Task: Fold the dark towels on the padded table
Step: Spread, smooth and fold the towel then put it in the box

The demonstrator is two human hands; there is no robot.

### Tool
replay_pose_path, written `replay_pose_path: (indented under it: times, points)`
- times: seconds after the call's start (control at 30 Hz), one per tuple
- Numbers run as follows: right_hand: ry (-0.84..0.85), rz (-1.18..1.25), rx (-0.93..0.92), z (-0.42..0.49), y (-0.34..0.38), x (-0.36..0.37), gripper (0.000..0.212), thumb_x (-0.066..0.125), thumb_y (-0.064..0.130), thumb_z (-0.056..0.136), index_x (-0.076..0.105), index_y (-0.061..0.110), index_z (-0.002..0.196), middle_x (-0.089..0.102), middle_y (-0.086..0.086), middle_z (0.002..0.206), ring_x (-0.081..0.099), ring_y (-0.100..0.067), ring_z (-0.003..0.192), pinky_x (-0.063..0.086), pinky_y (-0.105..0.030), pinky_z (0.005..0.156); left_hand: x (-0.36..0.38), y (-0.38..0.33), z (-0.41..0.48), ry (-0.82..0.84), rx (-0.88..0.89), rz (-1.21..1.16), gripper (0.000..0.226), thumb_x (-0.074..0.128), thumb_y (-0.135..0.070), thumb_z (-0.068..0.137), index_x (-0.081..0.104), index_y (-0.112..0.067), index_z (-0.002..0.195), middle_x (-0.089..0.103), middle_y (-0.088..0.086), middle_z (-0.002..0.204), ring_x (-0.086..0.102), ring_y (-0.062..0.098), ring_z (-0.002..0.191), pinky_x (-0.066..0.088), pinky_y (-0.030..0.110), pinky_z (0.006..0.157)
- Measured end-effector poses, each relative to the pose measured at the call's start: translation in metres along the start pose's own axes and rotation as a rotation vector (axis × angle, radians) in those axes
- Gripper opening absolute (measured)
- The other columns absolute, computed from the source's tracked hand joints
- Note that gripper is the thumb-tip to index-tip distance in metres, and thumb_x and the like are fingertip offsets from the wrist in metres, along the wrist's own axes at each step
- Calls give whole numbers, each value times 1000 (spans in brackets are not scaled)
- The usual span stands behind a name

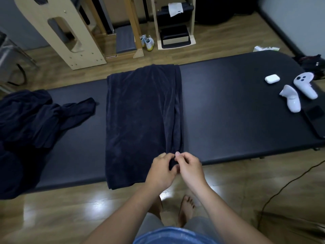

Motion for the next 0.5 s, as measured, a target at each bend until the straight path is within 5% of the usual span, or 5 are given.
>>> replay_pose_path:
  times: [0.1, 0.23, 0.37, 0.5]
  points:
    - [-86, -56, 0, 6, 7, -2, 38, 59, 45, 92, 54, 15, 68, 60, 4, 63, 59, -17, 67, 48, -36, 69, 4, -10, -5, -49, 91, 18, 24, 59, -22, 91, 61, -15, 114, 61, -1, 90, 59, 16, 78, 48, 30, 68]
    - [15, 15, 165, 28, 18, -6, 34, 57, 47, 91, 64, 19, 75, 70, 0, 76, 67, -21, 82, 55, -40, 78, 7, -22, -8, -12, 103, 51, 65, 57, -18, 89, 25, -23, 146, 67, 3, 101, 64, 20, 84, 49, 30, 67]
    - [158, 153, 340, 52, 30, -7, 28, 58, 43, 94, 67, 16, 97, 72, -8, 96, 68, -22, 88, 55, -35, 78, 11, -31, -9, 97, 123, 136, 75, 54, -18, 90, 15, -17, 154, 62, 11, 113, 61, 26, 96, 44, 30, 77]
    - [130, 165, 352, 86, 31, -9, 39, 71, 22, 88, 60, 3, 121, 66, -14, 118, 65, -27, 103, 54, -42, 89, 19, -42, -14, 239, 225, 332, 74, 52, -18, 91, 13, -14, 154, 60, 14, 111, 58, 30, 98, 43, 35, 81]
Point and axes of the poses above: each hand's wrist, its own z-axis towards the middle knuckle, its own x-axis out of the palm, y = z × x, the point moved 3 cm from there along z, towards the middle knuckle
